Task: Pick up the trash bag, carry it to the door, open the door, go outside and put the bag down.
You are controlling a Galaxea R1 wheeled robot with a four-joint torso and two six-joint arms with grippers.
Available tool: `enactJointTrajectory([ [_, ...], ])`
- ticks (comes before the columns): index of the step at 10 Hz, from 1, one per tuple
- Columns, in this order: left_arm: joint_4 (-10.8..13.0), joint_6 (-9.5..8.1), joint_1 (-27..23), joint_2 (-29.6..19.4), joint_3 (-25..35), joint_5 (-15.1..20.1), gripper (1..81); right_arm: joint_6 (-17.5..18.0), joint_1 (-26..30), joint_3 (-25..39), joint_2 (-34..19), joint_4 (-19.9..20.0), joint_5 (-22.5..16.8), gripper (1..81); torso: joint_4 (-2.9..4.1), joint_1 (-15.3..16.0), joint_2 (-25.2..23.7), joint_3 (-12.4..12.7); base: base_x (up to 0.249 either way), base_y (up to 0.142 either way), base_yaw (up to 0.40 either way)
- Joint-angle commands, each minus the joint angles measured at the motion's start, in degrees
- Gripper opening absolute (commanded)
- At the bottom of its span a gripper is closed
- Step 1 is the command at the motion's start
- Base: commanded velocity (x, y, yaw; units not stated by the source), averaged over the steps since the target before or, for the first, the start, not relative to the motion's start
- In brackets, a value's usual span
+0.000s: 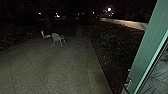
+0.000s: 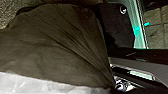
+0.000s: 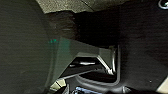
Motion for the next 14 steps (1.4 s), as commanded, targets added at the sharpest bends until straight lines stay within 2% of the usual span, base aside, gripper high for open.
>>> enactJointTrajectory([
  [1, -0.5, -0.23, -4.2, -5.1, 6.0, 4.3, 1.0, -0.1, 2.1, 5.7, -3.8, -1.1, -4.4, 81.1, 0.00, 0.1, 0.0, -2.7, 0.000, 0.000, 0.000],
  [2, -0.6, -0.23, -4.8, -6.0, 6.9, 4.3, 1.0, -0.1, 2.3, 5.4, -3.8, -0.9, -4.4, 81.1, 0.00, 0.1, 0.0, -1.6, 0.000, 0.000, 0.000],
  [4, -2.1, -0.32, -6.5, -7.2, 7.2, 4.9, 1.0, 0.0, 2.5, 5.0, -3.8, -0.4, -4.3, 81.1, 0.00, 0.1, 0.0, -3.2, 0.000, 0.000, 0.000],
  [5, -2.7, -0.32, -7.4, -7.9, 7.7, 5.0, 1.0, 0.0, 2.6, 4.9, -3.7, -0.4, -4.3, 81.1, 5.60, 0.1, 0.0, -3.5, 0.000, 0.000, 0.000],
  [6, -3.2, -0.32, -8.3, -8.8, 8.5, 5.1, 1.0, 0.0, 2.6, 4.8, -3.6, -0.4, -4.4, 81.1, 5.84, 0.1, 0.1, -3.3, 0.000, 0.000, 0.000],
  [7, -4.1, -0.32, -9.3, -9.6, 9.4, 5.7, 1.0, 0.0, 2.7, 4.8, -3.6, -0.4, -4.4, 81.1, 6.71, 0.1, 0.1, -3.2, 0.000, 0.000, 0.000],
  [8, -4.8, -0.32, -10.1, -10.4, 10.0, 6.0, 1.0, 0.0, 2.7, 4.8, -3.5, -0.4, -4.4, 81.1, 8.35, 0.1, 0.1, -3.2, 0.000, 0.000, 0.000],
  [10, -5.7, -0.58, -11.7, -11.0, 10.3, 6.1, 1.0, 0.0, 2.7, 4.7, -3.5, -0.6, -4.4, 81.1, 12.14, 0.1, 0.1, -3.2, 0.000, 0.000, 0.000],
  [11, -6.6, -0.58, -13.1, -11.3, 10.2, 6.9, 1.0, 0.0, 2.8, 4.8, -3.5, -0.7, -4.4, 81.1, 13.64, 0.1, 0.1, -5.1, 0.000, 0.000, 0.000],
  [12, -7.5, -0.58, -14.7, -11.8, 10.2, 8.1, 1.0, 0.0, 2.8, 5.0, -3.4, -0.7, -4.4, 81.1, 13.95, 0.1, 0.1, -7.5, 0.000, 0.000, 0.000],
  [13, -9.2, -0.58, -16.7, -12.5, 10.2, 8.5, 1.0, 0.0, 2.8, 4.8, -3.1, -0.7, -4.4, 81.1, 13.97, 0.1, 0.1, -8.6, 0.000, 0.000, 0.000],
  [14, -10.6, -0.58, -19.0, -13.3, 10.2, 9.6, 1.0, 0.0, 2.8, 4.6, -2.8, -0.9, -4.4, 81.1, 14.56, 0.1, 0.0, -9.5, 0.000, 0.000, 0.000],
])
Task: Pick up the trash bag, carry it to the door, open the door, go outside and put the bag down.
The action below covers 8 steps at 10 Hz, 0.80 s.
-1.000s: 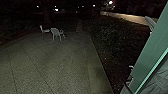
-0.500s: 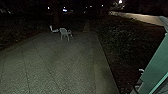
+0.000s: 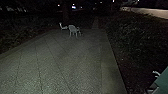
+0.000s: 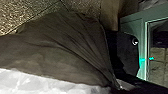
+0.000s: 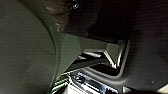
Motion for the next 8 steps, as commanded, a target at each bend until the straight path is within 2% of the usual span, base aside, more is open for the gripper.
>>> enactJointTrajectory([
  [1, -4.3, 0.09, -9.3, -3.8, -0.2, 8.0, 1.0, -0.1, 1.1, 0.9, 0.6, -0.9, -3.6, 81.1, 1.42, 0.0, 0.0, -5.0, 0.000, 0.000, 0.000],
  [2, -5.5, 0.09, -11.9, -4.5, -0.2, 9.8, 1.0, -0.1, 1.1, 0.8, 1.0, -1.1, -3.6, 81.1, 0.37, 0.0, 0.0, -6.6, 0.000, 0.000, 0.000],
  [3, -6.2, 0.09, -14.0, -4.7, -0.7, 10.6, 1.0, -0.1, 1.0, 0.7, 1.3, -1.1, -3.6, 81.1, 0.79, 0.0, 0.0, -3.4, 0.000, 0.000, 0.000],
  [5, -8.0, -0.09, -17.8, -5.3, -2.8, 14.4, 1.0, -0.1, 0.8, 0.0, 2.0, -1.3, -3.7, 81.1, 1.01, 0.1, 0.0, -4.9, 0.000, 0.000, 0.000],
  [8, -11.1, -0.09, -22.7, -5.5, -8.4, 18.5, 1.0, -0.1, 0.7, -1.0, 2.7, -1.4, -3.7, 81.1, 1.01, 0.1, 0.1, -5.0, 0.000, 0.000, 0.000],
])
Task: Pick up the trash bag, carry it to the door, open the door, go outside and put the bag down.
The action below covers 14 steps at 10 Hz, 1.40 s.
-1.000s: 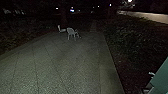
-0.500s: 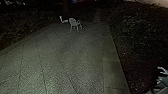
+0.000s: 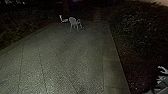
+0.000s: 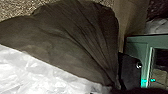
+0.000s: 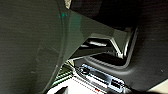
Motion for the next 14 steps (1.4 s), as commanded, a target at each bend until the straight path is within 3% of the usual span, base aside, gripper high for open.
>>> enactJointTrajectory([
  [1, -4.1, 0.29, -9.6, -3.1, -5.9, 8.9, 1.0, -0.2, 0.2, 1.1, 1.0, -1.0, -4.3, 81.1, 0.00, 0.0, 0.0, 0.0, 0.000, 0.000, 0.000],
  [4, -5.0, 0.29, -13.9, -3.1, -11.7, 16.2, 1.0, -0.2, -0.1, 0.9, 1.0, -1.0, -4.3, 81.1, 0.00, 0.0, 0.0, 0.0, 0.000, 0.000, 0.000],
  [10, -4.9, 0.38, -14.4, -3.1, -12.3, 16.7, 1.0, -0.2, -0.1, 0.7, 1.0, -0.9, -4.3, 81.1, 0.00, 0.0, 0.0, -0.1, 0.000, 0.000, 0.000],
  [11, -4.9, 0.38, -14.4, -3.2, -12.3, 16.7, 81.1, -0.2, -0.1, 0.7, 1.0, -0.8, -4.3, 81.1, 0.00, 0.0, 0.0, -0.1, 0.000, 0.000, 0.000],
  [14, -4.8, 0.38, -14.1, -2.8, -12.3, 16.7, 81.1, -0.2, -0.1, 0.5, 0.9, -0.5, -4.2, 81.1, 0.00, 0.0, 0.0, -0.1, 0.000, 0.000, 0.000],
])
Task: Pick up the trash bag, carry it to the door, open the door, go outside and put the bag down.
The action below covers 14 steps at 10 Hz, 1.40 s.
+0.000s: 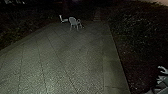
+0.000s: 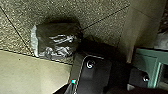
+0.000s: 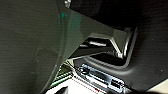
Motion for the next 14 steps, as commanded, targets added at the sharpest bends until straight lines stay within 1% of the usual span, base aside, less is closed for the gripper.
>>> enactJointTrajectory([
  [1, -0.4, 0.52, -5.0, -1.7, -0.7, 4.6, 81.1, -0.1, 0.1, 0.8, 0.7, -0.1, -4.4, 81.1, 0.00, 0.0, 0.0, 0.0, 0.000, 0.000, 0.000],
  [2, -0.5, 0.78, -3.1, -1.0, -0.7, 4.6, 81.1, -0.1, 0.1, 0.4, 0.8, 0.2, -4.3, 81.1, 0.00, 0.0, 0.0, 0.0, 0.000, 0.000, 0.000],
  [3, -0.1, 1.04, -0.5, -0.2, -0.7, 4.6, 81.1, -0.1, 0.2, 0.0, 0.9, 0.2, -4.1, 81.1, 0.00, 0.0, 0.0, 2.5, 0.000, 0.000, 0.000],
  [4, 0.0, 1.92, 2.4, 0.8, -0.7, 4.4, 81.1, -0.1, 0.3, -0.2, 1.0, 0.2, -3.8, 81.1, 0.00, 0.0, 0.0, 3.8, 0.000, 0.000, 0.000],
  [5, -0.2, 4.12, 5.6, 1.8, -0.8, 4.0, 81.1, -0.1, 0.2, -0.3, 1.1, 0.2, -3.7, 81.1, 0.00, 0.0, 0.0, 4.9, 0.000, 0.000, 0.000],
  [6, -0.3, 5.96, 8.7, 2.8, -1.0, 2.2, 81.1, 0.0, 0.3, -0.9, 1.5, 0.2, -3.6, 81.1, 0.00, 0.0, 0.0, 6.2, 0.000, 0.000, 0.000],
  [8, -0.1, 8.60, 14.5, 4.9, -1.0, -1.4, 81.1, 0.1, 0.3, -2.3, 2.3, 0.2, -3.6, 81.1, 0.00, 0.0, 0.0, 9.0, 0.000, 0.000, 0.000],
  [9, -0.1, 10.18, 16.8, 6.2, -1.0, -2.0, 81.1, 0.3, 0.4, -3.0, 2.8, 0.2, -3.6, 81.1, -2.75, 0.0, 0.0, 9.8, 0.000, 0.000, 0.000],
  [10, -0.2, 11.41, 18.7, 7.1, -1.0, -2.0, 81.1, 0.4, 0.4, -3.8, 3.2, 0.2, -3.6, 81.1, -2.99, 0.0, 0.0, 10.6, 0.000, 0.000, 0.000],
  [11, -0.1, 12.36, 20.6, 8.0, -1.0, -2.0, 81.1, 0.5, 0.5, -4.3, 3.4, 0.2, -3.5, 81.1, -3.95, 0.0, 0.0, 11.7, 0.000, 0.000, 0.000],
  [12, -0.1, 13.88, 22.0, 9.1, -1.4, -2.0, 81.1, 0.5, 0.5, -4.8, 3.6, 0.2, -2.8, 81.1, -5.02, 0.0, 0.0, 12.8, 0.000, 0.000, 0.000],
  [13, -0.1, 14.23, 22.8, 9.9, -2.2, -2.1, 81.1, 0.5, 0.5, -4.8, 3.7, 0.2, -2.5, 81.1, -5.98, -0.1, 0.0, 14.1, 0.000, 0.000, 0.000],
  [14, -0.1, 14.67, 24.0, 11.1, -3.5, -2.8, 81.1, 0.5, 0.5, -4.8, 3.8, 0.2, -2.5, 81.1, -4.55, -0.1, 0.0, 12.5, 0.000, 0.000, 0.000],
])
